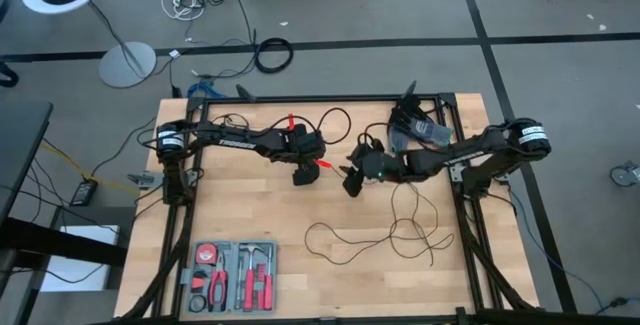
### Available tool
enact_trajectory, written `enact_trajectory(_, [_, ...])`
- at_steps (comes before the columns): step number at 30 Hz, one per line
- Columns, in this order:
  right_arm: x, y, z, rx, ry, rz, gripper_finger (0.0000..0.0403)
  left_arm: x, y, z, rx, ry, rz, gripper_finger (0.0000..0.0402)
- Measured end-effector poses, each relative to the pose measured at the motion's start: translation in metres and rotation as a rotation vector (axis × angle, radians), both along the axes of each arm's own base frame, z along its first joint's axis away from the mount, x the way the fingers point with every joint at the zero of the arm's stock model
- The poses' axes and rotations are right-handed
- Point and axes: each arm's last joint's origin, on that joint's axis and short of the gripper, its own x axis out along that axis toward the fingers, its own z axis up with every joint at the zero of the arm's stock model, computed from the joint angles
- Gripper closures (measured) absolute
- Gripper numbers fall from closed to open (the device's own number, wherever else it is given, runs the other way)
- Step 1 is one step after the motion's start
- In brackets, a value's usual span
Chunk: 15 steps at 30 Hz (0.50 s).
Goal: Coil cords
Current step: Uncoil the black wire from the black spool
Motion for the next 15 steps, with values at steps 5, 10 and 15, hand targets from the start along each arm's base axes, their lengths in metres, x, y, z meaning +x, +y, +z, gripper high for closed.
enact_trajectory(5, [0.015,-0.016,-0.017,-0.062,0.000,0.079,0.0198,0.000,0.000,0.000,0.000,0.000,0.000,0.0039])
enact_trajectory(10, [0.050,-0.025,-0.045,-0.108,0.109,0.168,0.0193,0.000,0.000,0.000,0.000,0.001,0.000,0.0039])
enact_trajectory(15, [0.073,-0.035,-0.067,-0.157,0.190,0.159,0.0202,-0.001,0.000,0.000,-0.002,0.010,0.000,0.0039])
